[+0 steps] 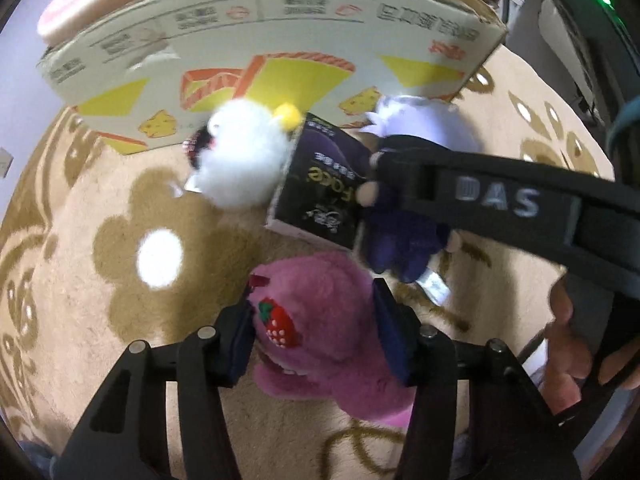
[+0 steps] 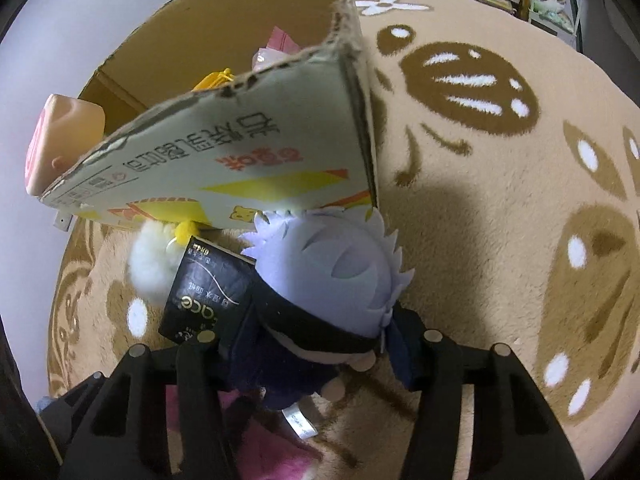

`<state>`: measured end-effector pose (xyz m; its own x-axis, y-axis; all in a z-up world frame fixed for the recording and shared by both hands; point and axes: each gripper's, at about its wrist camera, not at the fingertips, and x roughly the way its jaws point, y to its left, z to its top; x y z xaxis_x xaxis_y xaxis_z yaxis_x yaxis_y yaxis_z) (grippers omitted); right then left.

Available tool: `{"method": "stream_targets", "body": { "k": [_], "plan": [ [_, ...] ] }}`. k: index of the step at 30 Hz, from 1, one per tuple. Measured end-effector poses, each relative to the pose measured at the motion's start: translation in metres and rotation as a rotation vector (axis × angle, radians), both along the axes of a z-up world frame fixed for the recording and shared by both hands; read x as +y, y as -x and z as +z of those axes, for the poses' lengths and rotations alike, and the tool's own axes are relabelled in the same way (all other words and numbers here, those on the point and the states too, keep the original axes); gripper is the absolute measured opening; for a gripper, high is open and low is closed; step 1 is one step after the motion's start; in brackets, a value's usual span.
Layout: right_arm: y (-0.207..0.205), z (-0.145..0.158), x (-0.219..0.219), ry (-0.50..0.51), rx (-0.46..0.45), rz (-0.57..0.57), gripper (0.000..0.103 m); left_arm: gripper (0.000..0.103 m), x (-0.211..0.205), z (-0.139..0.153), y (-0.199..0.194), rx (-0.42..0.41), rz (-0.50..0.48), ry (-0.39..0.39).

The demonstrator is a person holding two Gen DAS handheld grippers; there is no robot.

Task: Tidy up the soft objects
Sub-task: 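Grasp pink bear plush with left tool while right tool grasps white-haired doll, then lift pink bear with left tool while right tool lifts doll over box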

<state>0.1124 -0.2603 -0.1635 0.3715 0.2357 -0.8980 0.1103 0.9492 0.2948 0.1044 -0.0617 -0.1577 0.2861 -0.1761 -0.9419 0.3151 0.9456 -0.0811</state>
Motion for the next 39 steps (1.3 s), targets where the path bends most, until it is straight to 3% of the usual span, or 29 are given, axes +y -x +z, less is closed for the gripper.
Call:
{"method": "stream_targets", "body": {
  "k": [6, 18, 29, 39],
  "plan": [
    [0.010, 0.007, -0.013, -0.011, -0.002, -0.046, 0.058, 0.052, 0.003, 0.013, 0.003, -0.077, 0.009, -0.059],
    [0.028, 0.036, -0.022, -0.014, -0.072, -0.045, 0.058, 0.052, 0.018, 0.045, 0.005, -0.186, 0.032, -0.107],
    [0.037, 0.072, -0.024, -0.011, -0.151, -0.020, 0.058, 0.052, 0.032, 0.076, 0.008, -0.277, 0.052, -0.112],
    [0.049, 0.111, -0.026, 0.001, -0.244, -0.012, 0.058, 0.052, 0.039, 0.131, -0.001, -0.403, 0.076, -0.094]
  ]
}}
